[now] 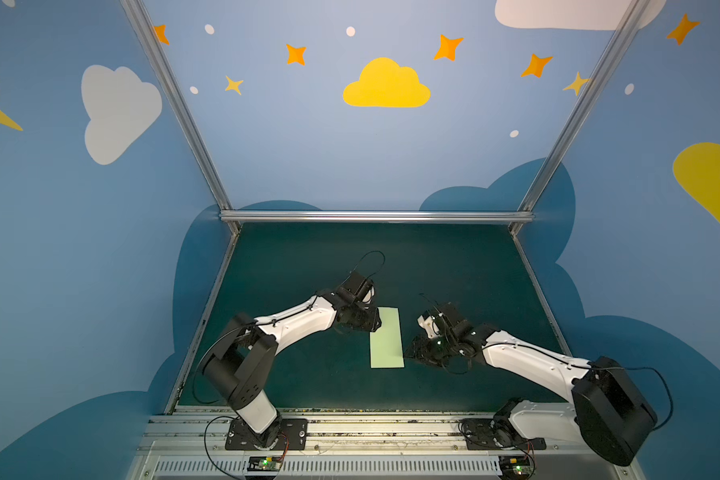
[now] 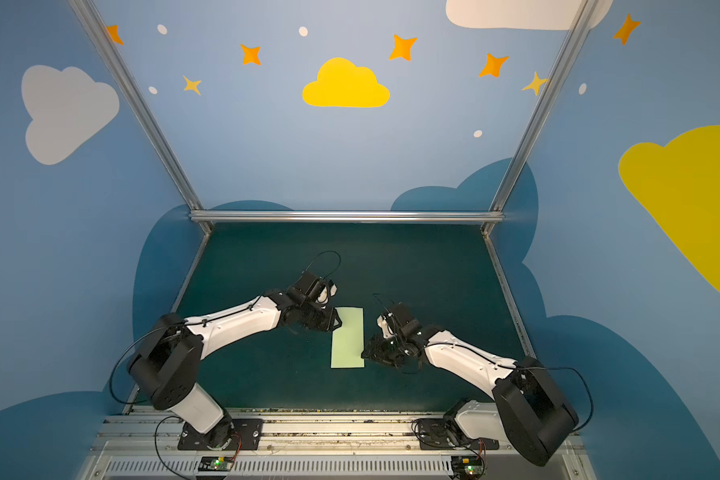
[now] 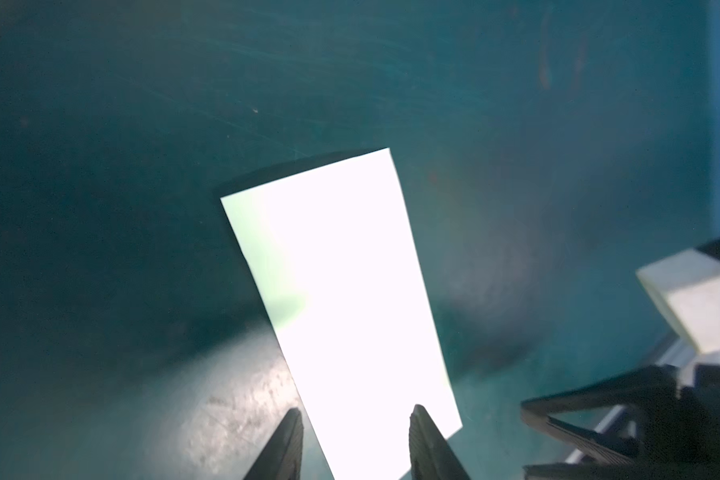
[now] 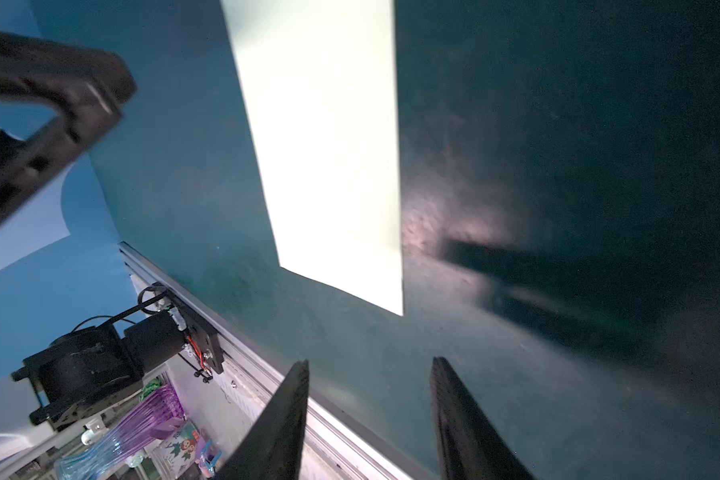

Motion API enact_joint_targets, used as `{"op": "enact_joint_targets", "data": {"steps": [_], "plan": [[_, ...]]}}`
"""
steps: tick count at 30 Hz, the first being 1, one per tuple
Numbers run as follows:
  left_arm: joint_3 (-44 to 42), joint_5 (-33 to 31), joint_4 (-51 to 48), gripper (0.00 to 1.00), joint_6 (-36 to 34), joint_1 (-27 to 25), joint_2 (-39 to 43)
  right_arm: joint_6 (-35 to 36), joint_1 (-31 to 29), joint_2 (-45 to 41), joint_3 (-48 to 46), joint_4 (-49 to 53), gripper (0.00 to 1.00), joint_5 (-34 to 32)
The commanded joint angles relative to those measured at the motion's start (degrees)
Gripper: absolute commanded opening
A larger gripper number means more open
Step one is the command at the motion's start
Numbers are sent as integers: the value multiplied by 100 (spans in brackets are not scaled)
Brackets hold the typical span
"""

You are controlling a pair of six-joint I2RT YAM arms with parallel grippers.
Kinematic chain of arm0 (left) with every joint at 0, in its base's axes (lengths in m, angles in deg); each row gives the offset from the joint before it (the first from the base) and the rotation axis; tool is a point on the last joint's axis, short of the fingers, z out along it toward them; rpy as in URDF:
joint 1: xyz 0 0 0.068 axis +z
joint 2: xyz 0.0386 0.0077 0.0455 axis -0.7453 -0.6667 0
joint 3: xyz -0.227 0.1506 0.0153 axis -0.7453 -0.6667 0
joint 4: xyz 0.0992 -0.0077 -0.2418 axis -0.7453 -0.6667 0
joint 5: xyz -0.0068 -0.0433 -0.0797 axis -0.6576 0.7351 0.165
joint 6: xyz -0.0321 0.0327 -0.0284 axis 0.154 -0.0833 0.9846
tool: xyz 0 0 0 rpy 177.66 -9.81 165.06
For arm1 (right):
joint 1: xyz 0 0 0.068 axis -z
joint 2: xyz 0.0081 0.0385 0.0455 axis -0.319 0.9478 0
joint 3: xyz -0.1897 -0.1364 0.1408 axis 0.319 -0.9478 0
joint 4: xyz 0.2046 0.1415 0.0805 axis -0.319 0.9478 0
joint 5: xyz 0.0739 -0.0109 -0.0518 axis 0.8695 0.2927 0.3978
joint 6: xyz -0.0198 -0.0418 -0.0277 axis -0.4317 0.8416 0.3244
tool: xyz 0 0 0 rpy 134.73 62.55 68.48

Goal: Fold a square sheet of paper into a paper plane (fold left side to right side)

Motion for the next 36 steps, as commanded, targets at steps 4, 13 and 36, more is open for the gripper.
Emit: {"op": "enact_joint_targets", "data": {"steps": [4, 13, 36], "plan": [[362, -219, -105, 43, -188, -78, -518, -450, -14, -120, -360, -461, 47, -39], [534, -248, 108, 43, -155, -78, -1019, -608, -139, 198, -466, -900, 44, 69], [-51, -256, 537, 42, 163, -78, -1166, -846, -400, 1011, -239, -1628, 40, 210]]}}
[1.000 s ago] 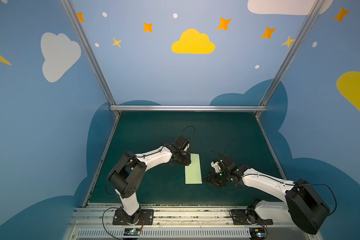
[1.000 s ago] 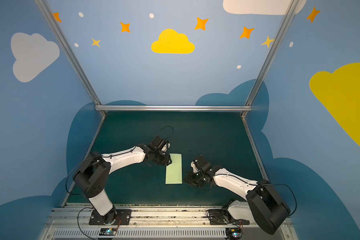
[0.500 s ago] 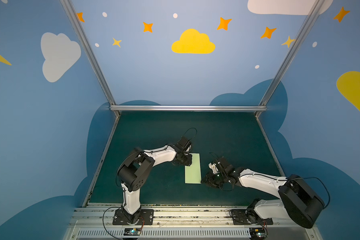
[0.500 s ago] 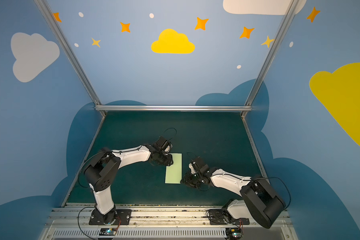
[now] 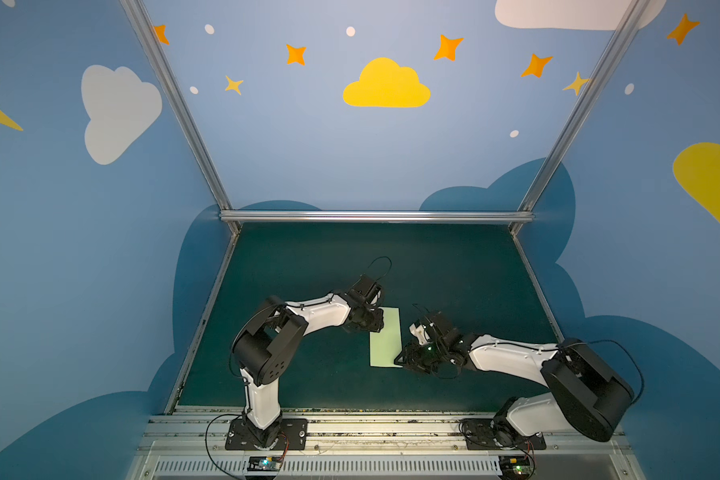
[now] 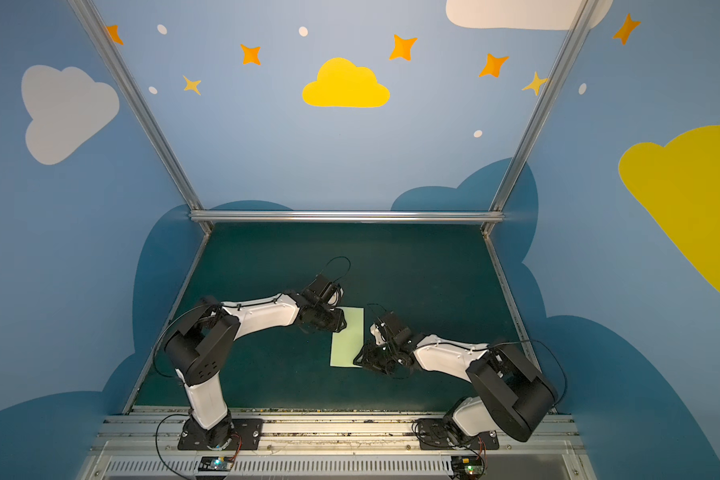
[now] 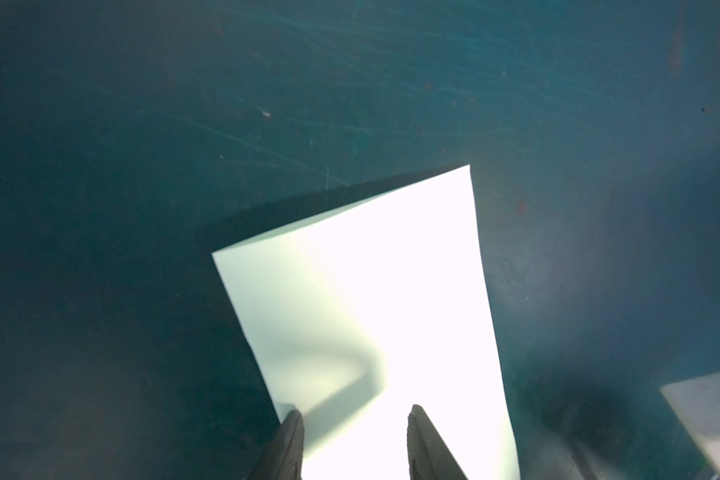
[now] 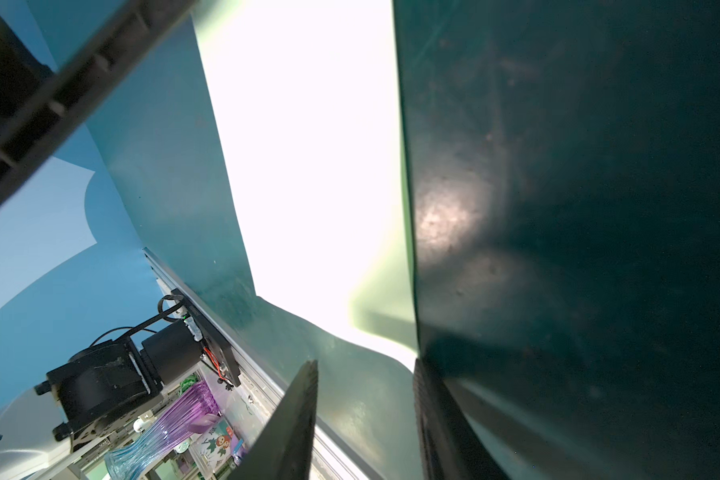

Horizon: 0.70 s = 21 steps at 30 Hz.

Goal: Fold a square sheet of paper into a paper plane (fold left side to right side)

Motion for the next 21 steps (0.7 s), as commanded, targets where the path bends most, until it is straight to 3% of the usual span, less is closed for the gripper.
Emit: {"op": "enact_joint_targets", "data": {"steps": [1, 21], "plan": [[-237, -48, -77, 42, 86, -16, -156, -48, -31, 123, 97, 16, 40, -62], [-342, -3, 5, 41, 102, -23, -97, -24, -35, -192, 360, 333, 34, -119]]}}
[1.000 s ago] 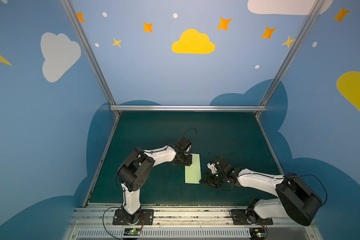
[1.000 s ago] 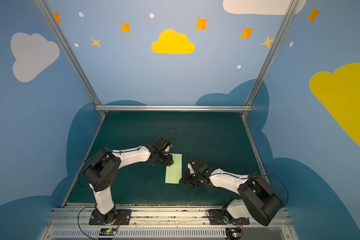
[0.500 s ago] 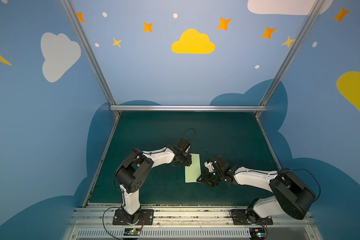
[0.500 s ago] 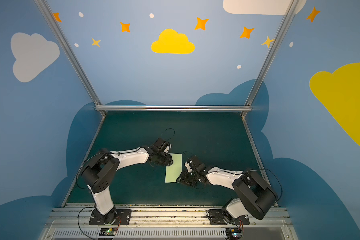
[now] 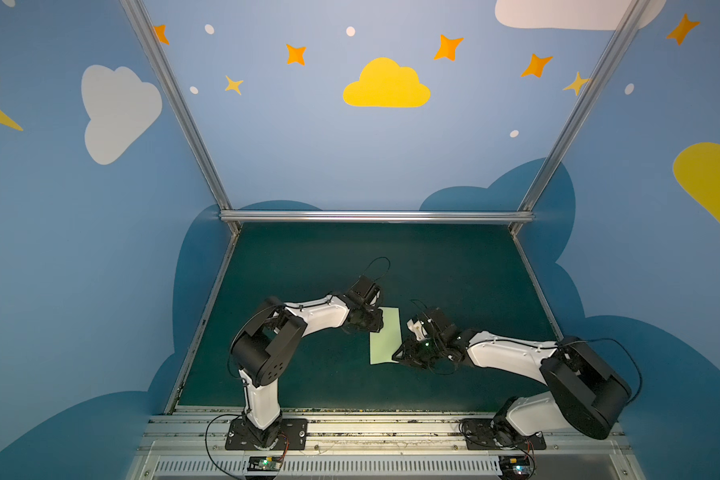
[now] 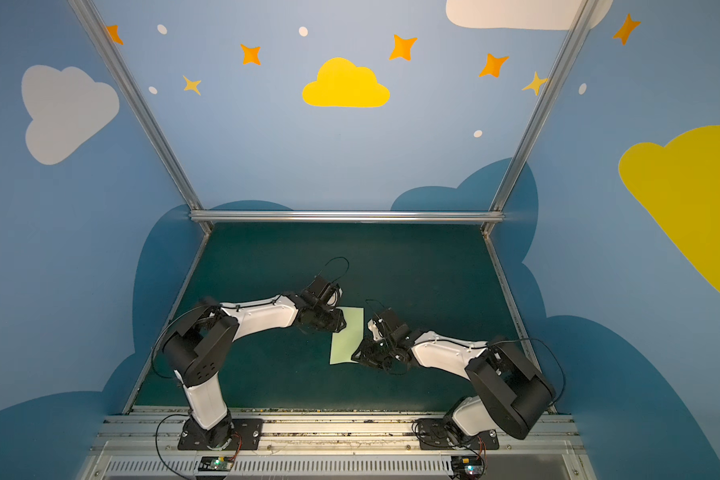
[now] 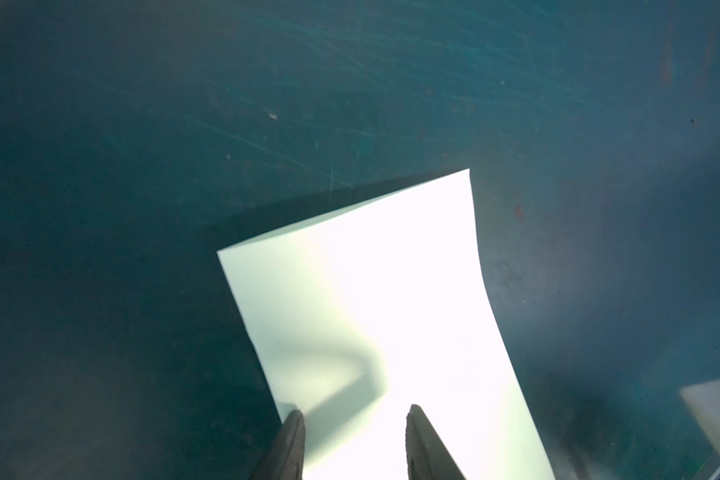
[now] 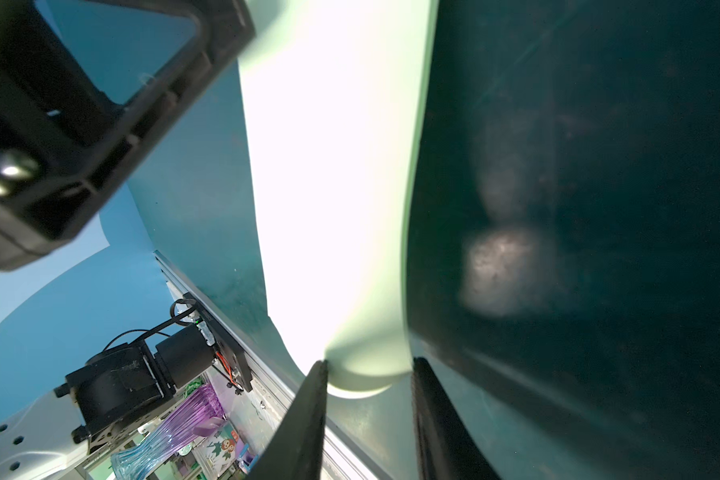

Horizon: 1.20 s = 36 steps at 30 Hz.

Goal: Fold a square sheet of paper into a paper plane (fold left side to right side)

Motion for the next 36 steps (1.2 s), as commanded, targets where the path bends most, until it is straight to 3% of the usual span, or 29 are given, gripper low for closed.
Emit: {"op": "enact_joint_targets", "data": {"steps": [1, 36], "plan": [[-217, 2, -161, 41, 23, -25, -156, -14, -22, -207, 136, 265, 33, -91], [-252, 65, -142, 39, -8, -24, -69, 57, -311, -443, 533, 1165, 59, -372]]}}
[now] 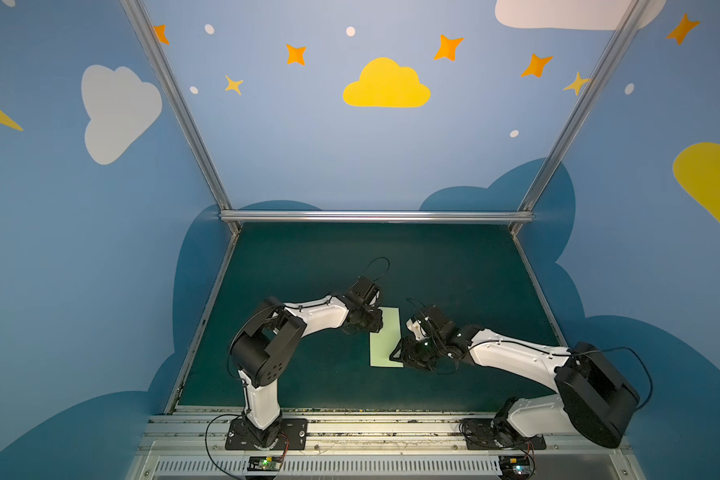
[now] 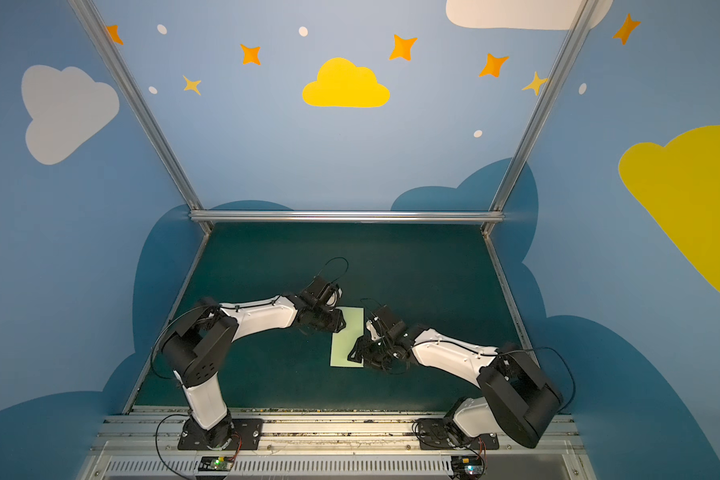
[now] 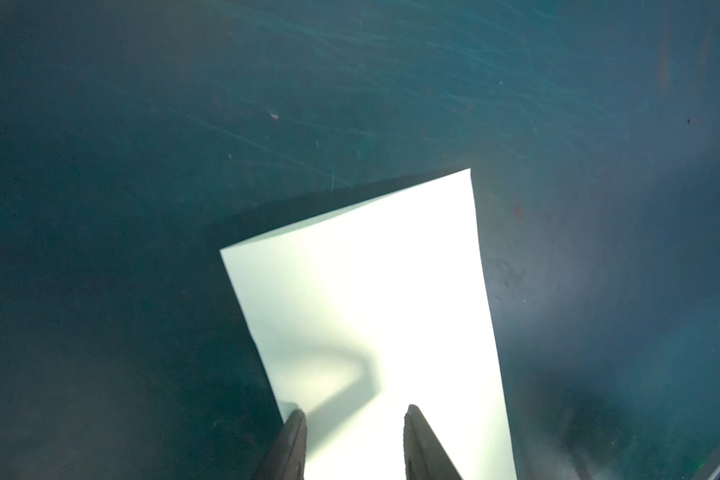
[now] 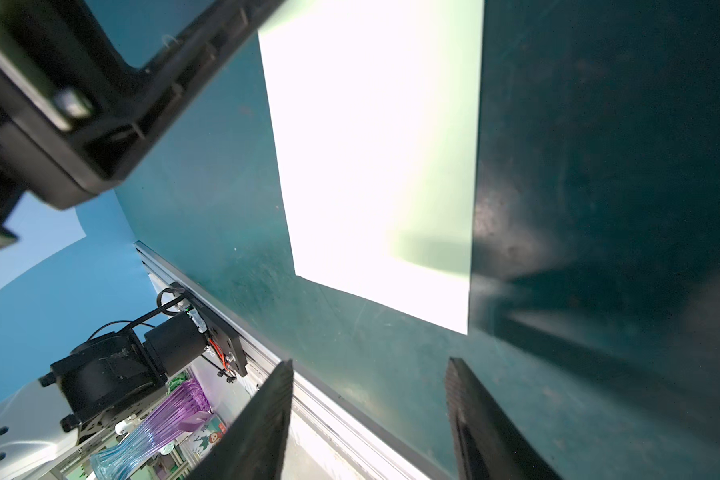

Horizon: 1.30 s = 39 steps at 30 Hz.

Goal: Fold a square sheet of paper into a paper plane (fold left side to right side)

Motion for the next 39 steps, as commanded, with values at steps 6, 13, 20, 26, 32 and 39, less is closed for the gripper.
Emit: {"op": "enact_joint_targets", "data": {"steps": [6, 13, 20, 26, 32, 39], "plan": [[-153, 185, -227, 39, 109, -22, 52, 5, -70, -215, 93, 299, 59, -321], [-224, 627, -183, 40, 483, -72, 757, -69, 64, -306, -232, 138, 48, -437], [-651, 744, -39, 40, 680, -182, 1175, -195, 198, -295, -587, -370, 36, -128], [-1058, 760, 256, 39, 839, -203, 1226, -276, 217, -305, -713, -532, 39, -68], [-400, 577, -14, 39, 545, -46, 874, -276, 224, -287, -715, -564, 40, -63], [366, 889, -111, 39, 281, 486, 189, -303, 229, -261, -745, -599, 45, -68]]}}
